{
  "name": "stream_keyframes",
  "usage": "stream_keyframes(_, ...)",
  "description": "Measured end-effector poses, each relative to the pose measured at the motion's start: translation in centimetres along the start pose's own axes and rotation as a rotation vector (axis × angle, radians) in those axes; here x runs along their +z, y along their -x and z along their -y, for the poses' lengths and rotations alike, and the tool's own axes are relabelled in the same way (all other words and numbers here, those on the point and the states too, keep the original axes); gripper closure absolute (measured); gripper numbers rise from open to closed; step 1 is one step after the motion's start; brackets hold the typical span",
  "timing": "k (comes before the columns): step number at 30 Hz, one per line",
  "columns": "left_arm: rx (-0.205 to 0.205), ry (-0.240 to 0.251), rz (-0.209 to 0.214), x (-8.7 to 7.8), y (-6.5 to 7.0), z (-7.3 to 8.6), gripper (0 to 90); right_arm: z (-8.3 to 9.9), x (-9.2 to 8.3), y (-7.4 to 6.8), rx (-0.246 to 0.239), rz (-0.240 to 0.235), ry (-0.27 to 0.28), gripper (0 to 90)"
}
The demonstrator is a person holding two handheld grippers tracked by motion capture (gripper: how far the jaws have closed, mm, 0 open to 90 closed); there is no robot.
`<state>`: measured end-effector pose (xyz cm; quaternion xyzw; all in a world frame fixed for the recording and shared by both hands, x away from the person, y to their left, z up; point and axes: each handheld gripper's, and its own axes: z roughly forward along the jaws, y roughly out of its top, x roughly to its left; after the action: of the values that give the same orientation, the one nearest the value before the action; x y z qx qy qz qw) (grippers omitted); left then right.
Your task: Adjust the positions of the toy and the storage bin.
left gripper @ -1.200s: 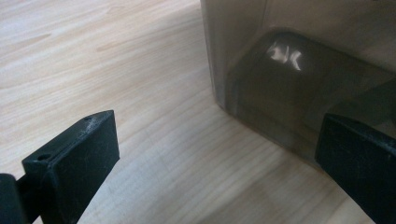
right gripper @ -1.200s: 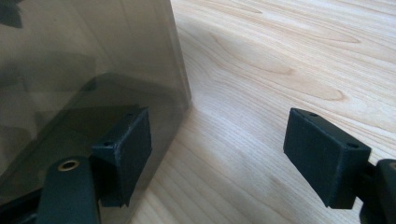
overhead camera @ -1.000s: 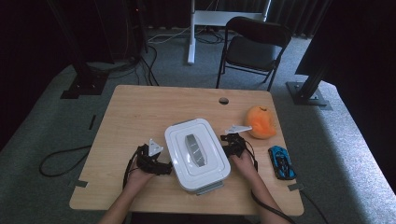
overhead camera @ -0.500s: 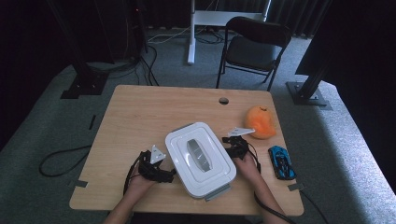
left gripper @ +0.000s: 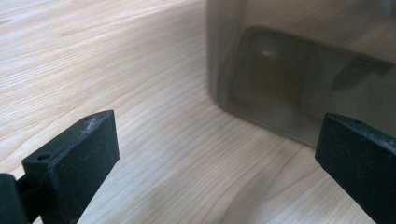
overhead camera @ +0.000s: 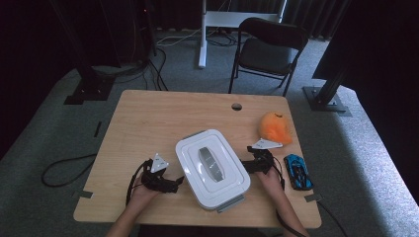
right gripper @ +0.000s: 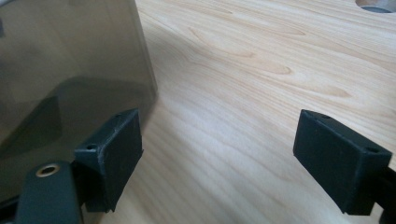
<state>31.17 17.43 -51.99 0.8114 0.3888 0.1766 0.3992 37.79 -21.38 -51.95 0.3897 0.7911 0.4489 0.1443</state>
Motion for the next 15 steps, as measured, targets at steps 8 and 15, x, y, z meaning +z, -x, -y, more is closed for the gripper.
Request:
stream_keyframes(8,-0.039,0.006,-0.023,-0.9,-2.2,1.3,0.2,2.0,-2.0,0.3,0.004,0.032,-0.008,13.8)
stream_keyframes(15,-0.072,0.001,-0.040,-2.0,-3.7,2.7,0.2,3.2,-4.2,0.3,0.011,0.025,-0.005,13.7)
